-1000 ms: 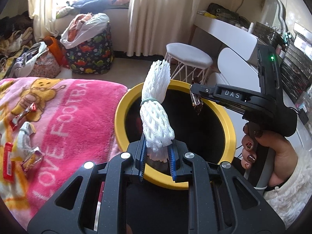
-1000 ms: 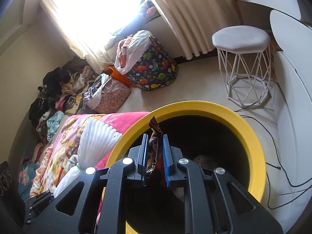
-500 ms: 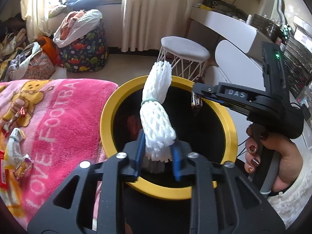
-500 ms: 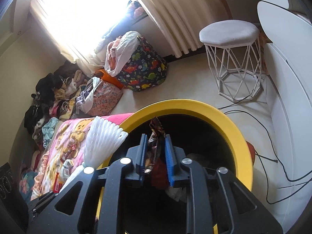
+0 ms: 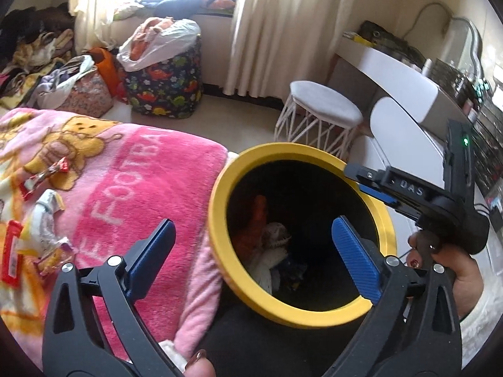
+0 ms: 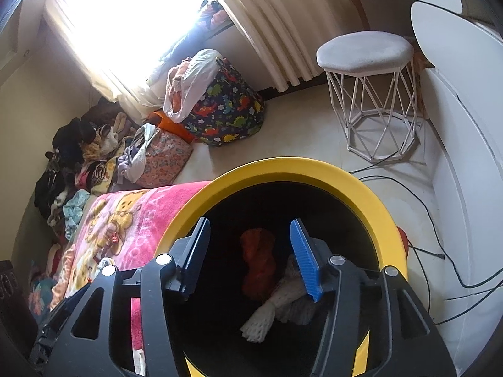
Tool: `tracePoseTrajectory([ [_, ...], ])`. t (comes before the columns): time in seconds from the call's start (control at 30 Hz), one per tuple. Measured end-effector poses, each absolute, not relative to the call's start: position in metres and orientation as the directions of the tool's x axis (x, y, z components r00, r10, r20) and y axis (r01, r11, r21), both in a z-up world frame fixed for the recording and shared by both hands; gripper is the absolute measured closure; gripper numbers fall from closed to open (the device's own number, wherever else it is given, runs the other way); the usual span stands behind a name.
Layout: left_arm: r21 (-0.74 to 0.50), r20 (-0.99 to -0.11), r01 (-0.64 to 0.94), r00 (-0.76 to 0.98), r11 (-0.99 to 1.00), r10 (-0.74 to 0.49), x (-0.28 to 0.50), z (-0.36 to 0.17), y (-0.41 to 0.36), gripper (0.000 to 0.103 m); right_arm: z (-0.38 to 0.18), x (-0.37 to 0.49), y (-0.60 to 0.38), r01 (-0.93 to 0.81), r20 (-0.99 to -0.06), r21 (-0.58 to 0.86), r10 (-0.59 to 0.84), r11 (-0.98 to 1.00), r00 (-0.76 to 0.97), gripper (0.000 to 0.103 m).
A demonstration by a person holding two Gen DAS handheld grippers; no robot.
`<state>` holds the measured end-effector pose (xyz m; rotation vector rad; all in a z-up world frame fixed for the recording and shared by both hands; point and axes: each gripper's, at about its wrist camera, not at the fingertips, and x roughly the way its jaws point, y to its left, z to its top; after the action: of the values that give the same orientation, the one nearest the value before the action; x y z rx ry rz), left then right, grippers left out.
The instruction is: Collect trash
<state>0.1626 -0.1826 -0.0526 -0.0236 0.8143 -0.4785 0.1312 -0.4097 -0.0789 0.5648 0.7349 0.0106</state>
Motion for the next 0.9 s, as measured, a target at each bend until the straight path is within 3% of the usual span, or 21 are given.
tracePoseTrajectory([
  [0.9,-0.211,-0.622,0.226,0.719,0.951,-0.309,0.161,-0.029,-0.096,0.011,-0.051,0.144,-0.338,0.007,-0.618,0.434,0.292,0.901,0.73,0.041],
])
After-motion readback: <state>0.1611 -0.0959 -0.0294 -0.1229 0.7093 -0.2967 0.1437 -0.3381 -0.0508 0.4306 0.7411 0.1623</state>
